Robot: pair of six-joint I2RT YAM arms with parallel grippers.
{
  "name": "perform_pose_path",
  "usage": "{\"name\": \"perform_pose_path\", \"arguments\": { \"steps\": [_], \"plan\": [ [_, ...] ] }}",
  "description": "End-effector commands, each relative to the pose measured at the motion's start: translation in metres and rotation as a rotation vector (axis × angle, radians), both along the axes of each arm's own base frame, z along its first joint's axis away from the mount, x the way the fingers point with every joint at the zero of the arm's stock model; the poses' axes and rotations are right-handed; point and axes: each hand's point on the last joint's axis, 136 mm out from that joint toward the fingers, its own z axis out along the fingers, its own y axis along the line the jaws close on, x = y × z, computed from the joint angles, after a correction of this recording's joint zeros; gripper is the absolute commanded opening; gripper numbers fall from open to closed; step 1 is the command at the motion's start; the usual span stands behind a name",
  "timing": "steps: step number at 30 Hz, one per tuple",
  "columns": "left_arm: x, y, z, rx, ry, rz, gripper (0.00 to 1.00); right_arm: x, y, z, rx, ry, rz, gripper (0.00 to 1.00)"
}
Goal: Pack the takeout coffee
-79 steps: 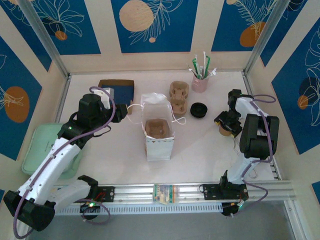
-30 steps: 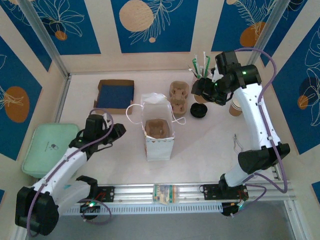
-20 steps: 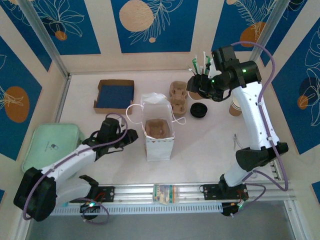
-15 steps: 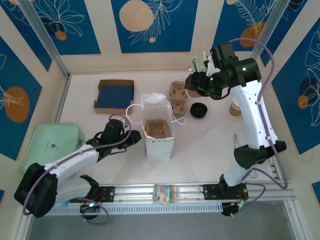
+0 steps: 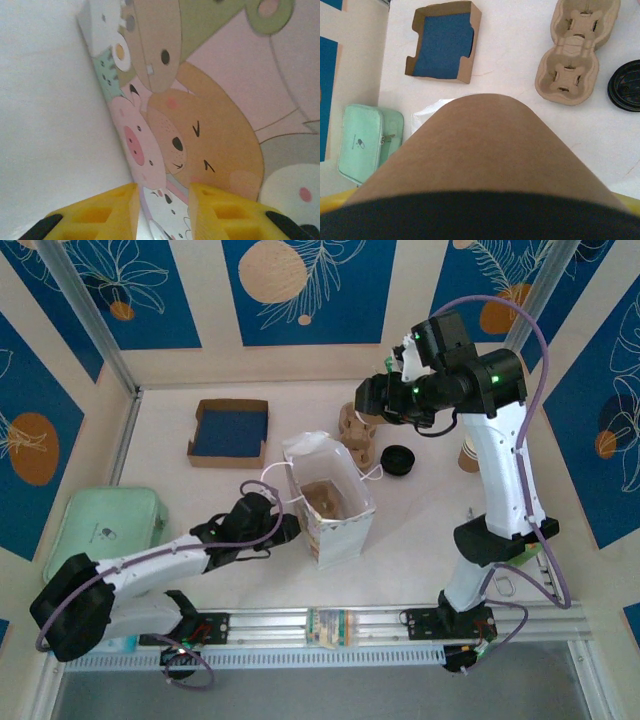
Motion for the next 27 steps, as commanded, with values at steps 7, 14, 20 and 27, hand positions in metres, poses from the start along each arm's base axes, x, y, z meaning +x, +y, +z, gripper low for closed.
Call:
{"name": "perform_pose_path", "arguments": {
  "steps": [7,14,20,27],
  "plan": [
    [0.004,0.043,0.04,0.067,-0.101,0.094,0.36,-0.039,0.032,-0.02,-0.122,0.041,0.18,0.58],
    [0.015,0.068,0.098,0.213,-0.207,0.084,0.39,-0.053,0.048,-0.044,-0.221,0.098,0.226,0.57],
    [0.027,0.084,0.153,0.224,-0.301,0.125,0.38,-0.061,0.06,-0.06,-0.289,0.13,0.245,0.57],
    [0.04,0.086,0.21,0.262,-0.401,0.107,0.37,-0.069,0.068,-0.069,-0.32,0.155,0.252,0.56]
  ]
}}
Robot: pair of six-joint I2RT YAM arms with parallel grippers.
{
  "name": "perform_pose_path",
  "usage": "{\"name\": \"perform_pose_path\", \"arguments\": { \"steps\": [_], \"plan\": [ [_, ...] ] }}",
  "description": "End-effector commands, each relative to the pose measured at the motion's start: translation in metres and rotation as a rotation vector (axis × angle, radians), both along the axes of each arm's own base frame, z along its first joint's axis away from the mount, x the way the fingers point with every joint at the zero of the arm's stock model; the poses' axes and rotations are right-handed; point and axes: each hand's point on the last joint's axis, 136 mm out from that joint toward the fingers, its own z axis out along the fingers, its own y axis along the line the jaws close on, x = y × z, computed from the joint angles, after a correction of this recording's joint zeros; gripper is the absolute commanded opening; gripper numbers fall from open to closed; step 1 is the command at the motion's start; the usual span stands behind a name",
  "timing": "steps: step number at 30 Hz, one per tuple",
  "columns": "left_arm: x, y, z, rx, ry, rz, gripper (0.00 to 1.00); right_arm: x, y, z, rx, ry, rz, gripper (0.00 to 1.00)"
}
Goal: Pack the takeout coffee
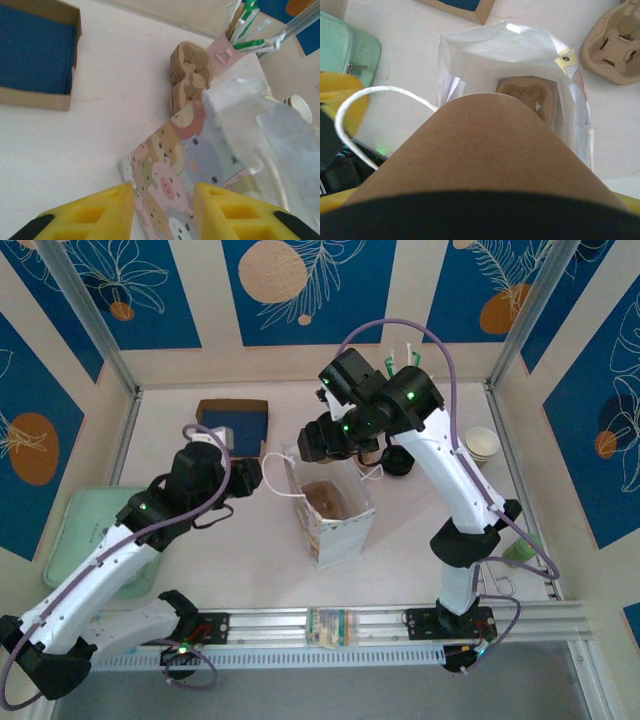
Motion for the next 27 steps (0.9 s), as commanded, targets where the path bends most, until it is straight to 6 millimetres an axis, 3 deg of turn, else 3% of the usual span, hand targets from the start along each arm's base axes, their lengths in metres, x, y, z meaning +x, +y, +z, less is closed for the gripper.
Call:
{"name": "perform_pose_path", "arguments": {
  "steps": [1,8,11,19,27],
  "plan": [
    [0.0,0.012,0.017,0.079,-0.043,0.0,0.38,-0.026,-0.024,-0.018,-0.129,0.098,-0.02,0.56],
    [0.015,0.01,0.044,0.162,-0.066,-0.014,0.41,-0.032,-0.024,-0.025,-0.16,0.113,-0.032,0.55],
    [0.023,-0.001,0.049,0.162,-0.065,-0.05,0.46,-0.036,-0.025,-0.028,-0.176,0.121,-0.036,0.55],
    [0.042,-0.044,0.028,0.157,0.011,-0.195,0.53,-0.044,-0.028,-0.04,-0.201,0.155,-0.041,0.52],
    [0.054,-0.059,0.002,0.198,0.08,-0.238,0.53,-0.051,-0.023,-0.052,-0.211,0.186,-0.03,0.5]
  ]
}}
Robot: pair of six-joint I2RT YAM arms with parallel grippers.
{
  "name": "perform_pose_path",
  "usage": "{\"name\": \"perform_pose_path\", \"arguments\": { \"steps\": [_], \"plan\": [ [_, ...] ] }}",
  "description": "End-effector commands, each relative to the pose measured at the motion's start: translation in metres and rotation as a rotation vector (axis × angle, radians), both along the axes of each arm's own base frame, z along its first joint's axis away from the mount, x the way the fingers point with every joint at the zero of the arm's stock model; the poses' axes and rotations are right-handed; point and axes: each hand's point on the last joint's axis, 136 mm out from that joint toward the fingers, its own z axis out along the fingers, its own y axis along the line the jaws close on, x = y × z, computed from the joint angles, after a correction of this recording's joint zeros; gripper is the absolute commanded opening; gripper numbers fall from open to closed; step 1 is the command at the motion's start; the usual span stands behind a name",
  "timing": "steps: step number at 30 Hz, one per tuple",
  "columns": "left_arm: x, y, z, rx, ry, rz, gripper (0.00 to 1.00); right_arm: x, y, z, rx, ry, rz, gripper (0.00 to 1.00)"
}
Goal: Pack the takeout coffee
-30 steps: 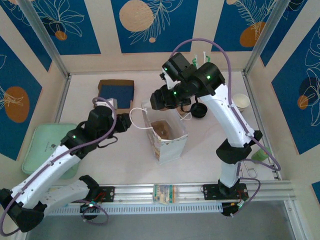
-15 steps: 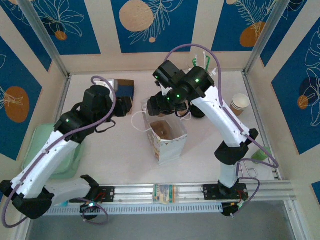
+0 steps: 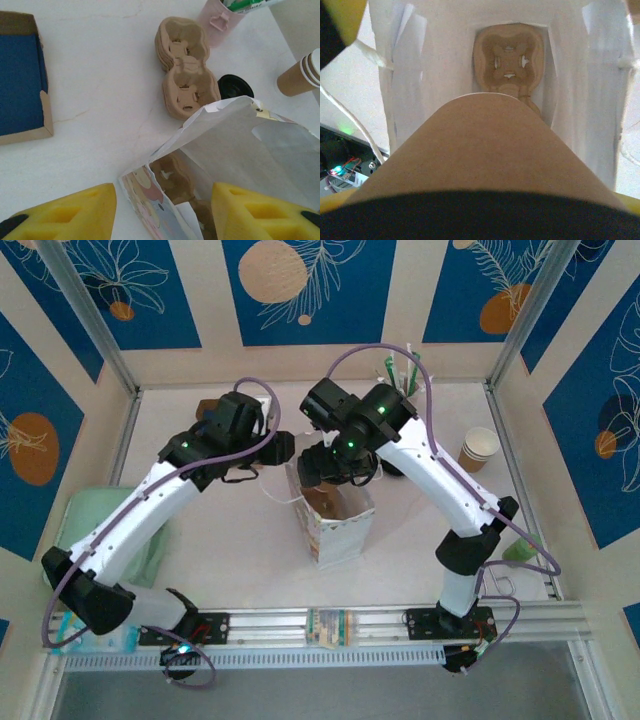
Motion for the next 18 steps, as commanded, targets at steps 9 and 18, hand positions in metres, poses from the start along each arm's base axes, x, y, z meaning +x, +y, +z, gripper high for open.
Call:
{"name": "perform_pose_path", "arguments": {
  "steps": [9,18],
  "plan": [
    [0.01,-0.003,-0.01,0.063,0.013,-0.029,0.52,-0.022,-0.017,-0.011,-0.073,0.086,0.003,0.48],
    [0.021,-0.009,-0.017,0.104,0.021,-0.048,0.51,-0.023,-0.02,-0.019,-0.129,0.091,-0.001,0.47]
  ]
}}
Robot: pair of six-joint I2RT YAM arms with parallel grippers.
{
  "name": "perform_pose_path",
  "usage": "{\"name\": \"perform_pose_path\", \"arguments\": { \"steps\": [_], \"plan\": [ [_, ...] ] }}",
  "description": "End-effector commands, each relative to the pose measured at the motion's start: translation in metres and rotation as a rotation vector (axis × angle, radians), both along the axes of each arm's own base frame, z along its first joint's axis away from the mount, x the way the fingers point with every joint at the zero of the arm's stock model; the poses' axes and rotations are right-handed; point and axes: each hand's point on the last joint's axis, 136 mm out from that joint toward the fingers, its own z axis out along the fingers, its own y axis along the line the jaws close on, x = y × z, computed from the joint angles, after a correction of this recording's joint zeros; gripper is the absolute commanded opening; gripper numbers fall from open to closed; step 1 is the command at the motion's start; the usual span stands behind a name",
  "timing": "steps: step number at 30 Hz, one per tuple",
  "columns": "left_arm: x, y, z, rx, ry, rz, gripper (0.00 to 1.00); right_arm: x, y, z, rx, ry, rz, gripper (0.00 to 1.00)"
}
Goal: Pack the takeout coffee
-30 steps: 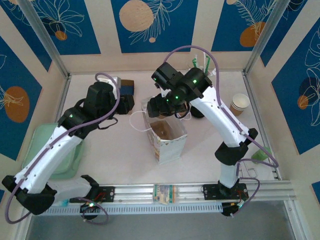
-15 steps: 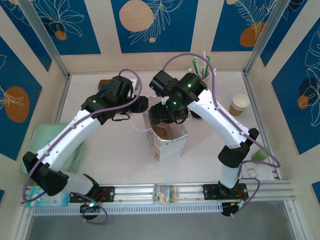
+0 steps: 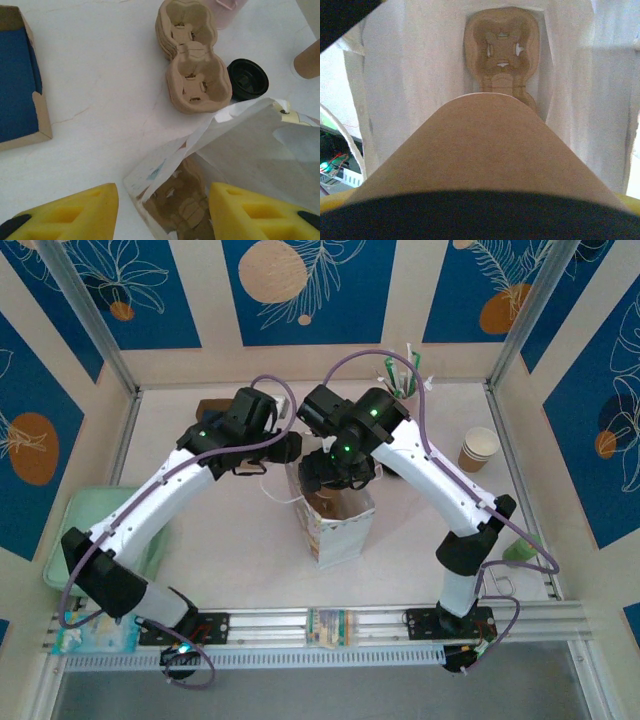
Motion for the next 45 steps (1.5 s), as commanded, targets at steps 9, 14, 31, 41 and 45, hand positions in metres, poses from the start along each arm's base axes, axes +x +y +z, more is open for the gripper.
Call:
{"name": "perform_pose_path", "arguments": {
  "steps": [9,14,31,41,45],
  "plan": [
    [0.011,0.005,-0.006,0.07,-0.005,0.007,0.49,-0.021,-0.017,-0.014,-0.102,0.077,0.003,0.47],
    [0.01,0.007,-0.006,0.075,-0.007,0.011,0.48,-0.014,-0.029,-0.016,-0.175,0.054,-0.021,0.47],
    [0.006,0.009,-0.009,0.069,-0.001,0.012,0.46,-0.014,-0.015,-0.03,-0.096,0.102,-0.001,0.46],
    [0.006,0.011,-0.006,0.07,-0.011,0.021,0.46,-0.015,-0.016,-0.034,-0.107,0.118,0.003,0.45],
    [0.007,0.011,-0.007,0.071,-0.01,0.019,0.46,-0.017,-0.012,-0.035,-0.076,0.12,0.014,0.45]
  ]
}}
